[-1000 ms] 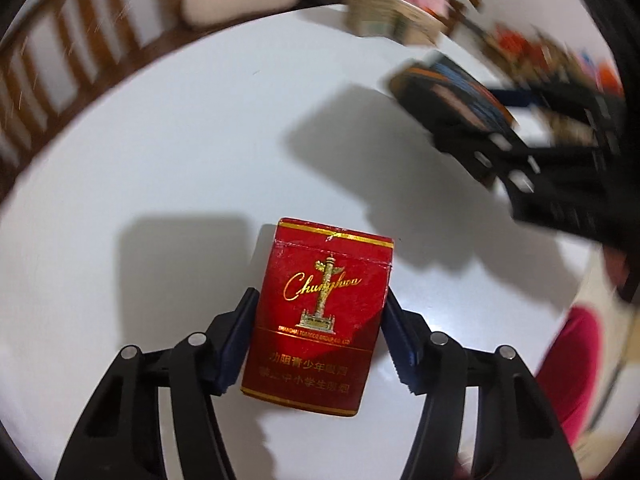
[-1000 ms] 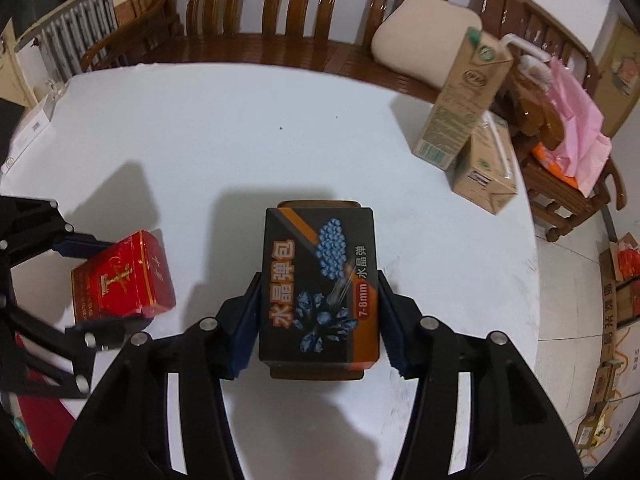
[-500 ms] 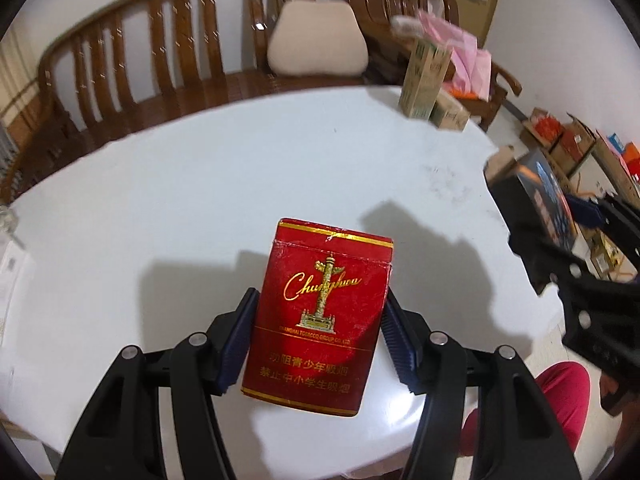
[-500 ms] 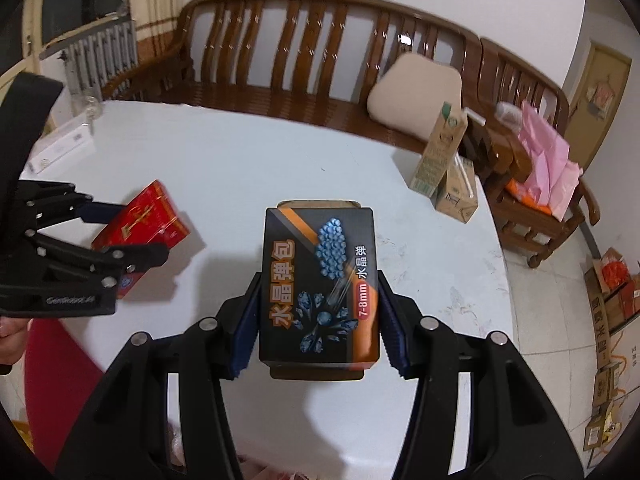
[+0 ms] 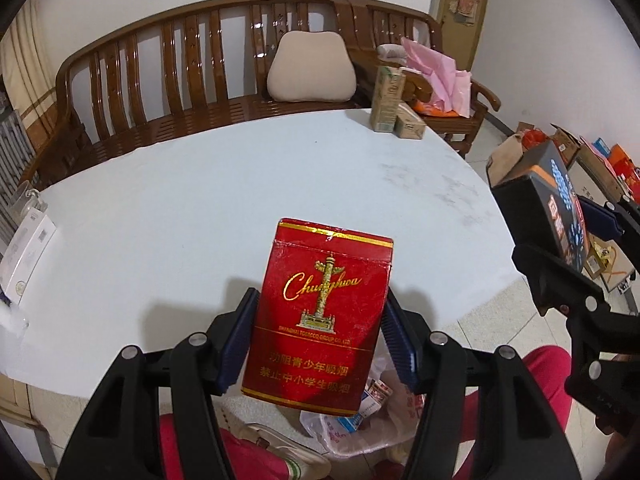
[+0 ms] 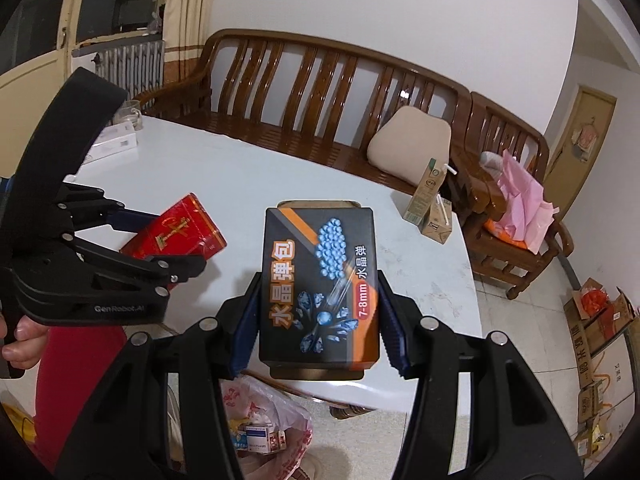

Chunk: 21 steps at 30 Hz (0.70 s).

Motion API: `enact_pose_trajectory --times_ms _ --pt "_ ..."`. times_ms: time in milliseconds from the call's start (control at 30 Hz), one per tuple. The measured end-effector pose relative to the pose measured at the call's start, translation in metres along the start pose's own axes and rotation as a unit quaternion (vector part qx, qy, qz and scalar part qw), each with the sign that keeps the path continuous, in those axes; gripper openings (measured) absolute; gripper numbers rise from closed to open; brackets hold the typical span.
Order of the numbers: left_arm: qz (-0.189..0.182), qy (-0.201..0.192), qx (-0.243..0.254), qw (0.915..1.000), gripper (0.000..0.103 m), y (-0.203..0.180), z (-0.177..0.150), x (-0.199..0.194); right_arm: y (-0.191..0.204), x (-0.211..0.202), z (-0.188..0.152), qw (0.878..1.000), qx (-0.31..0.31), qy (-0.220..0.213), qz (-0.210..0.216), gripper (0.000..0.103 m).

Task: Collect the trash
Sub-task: 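Lift the red pack and black-orange box and carry both down toward the plastic bag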

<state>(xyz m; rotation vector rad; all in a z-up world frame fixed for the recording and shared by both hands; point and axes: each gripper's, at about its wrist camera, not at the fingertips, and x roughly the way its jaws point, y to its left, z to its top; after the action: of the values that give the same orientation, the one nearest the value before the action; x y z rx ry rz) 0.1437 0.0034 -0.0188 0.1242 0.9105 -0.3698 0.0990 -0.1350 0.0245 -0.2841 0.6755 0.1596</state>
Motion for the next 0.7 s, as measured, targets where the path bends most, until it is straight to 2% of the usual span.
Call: enact_pose_trajectory --times_ms 333,700 --pt "-0.011 -0.005 0.007 0.9999 0.058 -0.025 -0.045 -0.028 0.018 -0.053 -0.034 1.0 0.002 -0.021 -0.014 0.052" --pt "-0.032 0.021 0.004 0.9993 0.058 -0.045 -0.09 -0.025 0.037 -0.078 -0.07 1.0 0.0 -0.012 -0.02 0.052"
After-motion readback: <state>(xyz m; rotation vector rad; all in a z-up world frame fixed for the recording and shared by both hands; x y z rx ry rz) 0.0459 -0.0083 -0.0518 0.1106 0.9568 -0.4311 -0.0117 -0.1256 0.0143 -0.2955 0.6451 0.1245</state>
